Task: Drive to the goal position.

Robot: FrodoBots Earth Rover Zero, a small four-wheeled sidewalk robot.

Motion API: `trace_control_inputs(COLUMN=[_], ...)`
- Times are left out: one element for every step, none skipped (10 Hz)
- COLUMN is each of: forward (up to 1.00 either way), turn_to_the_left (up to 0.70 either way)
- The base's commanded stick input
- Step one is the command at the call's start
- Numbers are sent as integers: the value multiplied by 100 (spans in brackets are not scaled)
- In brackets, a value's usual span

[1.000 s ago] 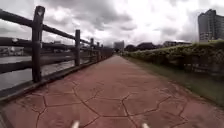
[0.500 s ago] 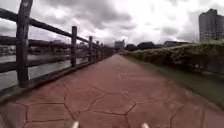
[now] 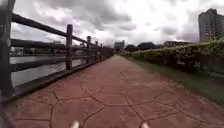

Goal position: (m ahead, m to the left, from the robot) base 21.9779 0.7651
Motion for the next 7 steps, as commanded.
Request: trace_control_inputs(forward=[70,70,70,70,70,70,70], turn_to_the_left=[0,0,0,0,0,0,0])
